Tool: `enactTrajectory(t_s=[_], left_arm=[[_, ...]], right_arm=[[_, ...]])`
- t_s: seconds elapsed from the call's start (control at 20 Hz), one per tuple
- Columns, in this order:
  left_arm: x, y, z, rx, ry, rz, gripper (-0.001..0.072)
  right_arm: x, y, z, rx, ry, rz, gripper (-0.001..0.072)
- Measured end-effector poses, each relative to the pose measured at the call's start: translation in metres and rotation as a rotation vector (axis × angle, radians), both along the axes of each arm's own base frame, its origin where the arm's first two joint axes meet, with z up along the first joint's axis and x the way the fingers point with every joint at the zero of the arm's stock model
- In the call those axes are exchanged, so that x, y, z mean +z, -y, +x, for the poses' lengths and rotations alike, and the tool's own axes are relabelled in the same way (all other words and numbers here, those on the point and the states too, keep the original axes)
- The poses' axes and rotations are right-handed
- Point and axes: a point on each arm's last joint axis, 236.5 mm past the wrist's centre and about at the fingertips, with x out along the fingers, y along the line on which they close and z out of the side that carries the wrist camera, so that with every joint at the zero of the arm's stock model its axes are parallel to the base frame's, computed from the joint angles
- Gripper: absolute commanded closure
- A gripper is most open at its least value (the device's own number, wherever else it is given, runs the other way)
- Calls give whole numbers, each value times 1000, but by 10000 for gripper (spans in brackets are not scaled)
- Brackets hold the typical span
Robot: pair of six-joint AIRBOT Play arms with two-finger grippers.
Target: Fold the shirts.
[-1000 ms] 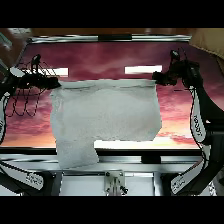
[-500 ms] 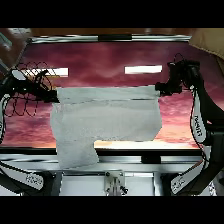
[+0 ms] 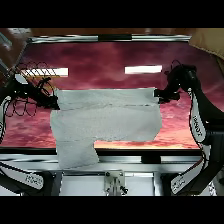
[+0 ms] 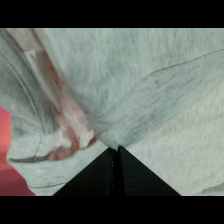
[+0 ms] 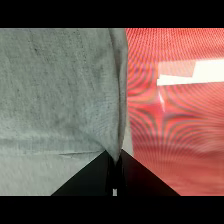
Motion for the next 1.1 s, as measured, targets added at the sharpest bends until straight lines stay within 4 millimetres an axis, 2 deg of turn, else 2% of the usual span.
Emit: enactTrajectory(t_s=[0.3,0.45,0.5,0.55,0.6,0.7,0.8,0.95,1.1], left_arm=[[6,-15,-2,30,3,1,676],[6,-16,-2,29,3,1,674],[6,-15,-2,29,3,1,599],[6,-14,-2,34,-2,0,346],[7,-13,-3,46,-13,0,177],[10,-13,-6,76,-35,-3,176],[21,-18,-12,106,-48,-6,175],[47,-30,-26,144,-52,-14,174],[61,-36,-61,199,-81,-41,175]], right_arm=[[15,4,-4,19,16,-15,643],[15,-4,-9,14,1,18,640],[13,-6,-11,12,-6,28,526],[12,-8,-13,8,-13,36,231],[12,-9,-14,7,-15,41,167],[19,-12,-18,14,-17,57,167],[35,-11,-24,41,-8,51,167],[66,11,-37,63,9,-1,167],[85,36,-59,22,-7,-5,167]])
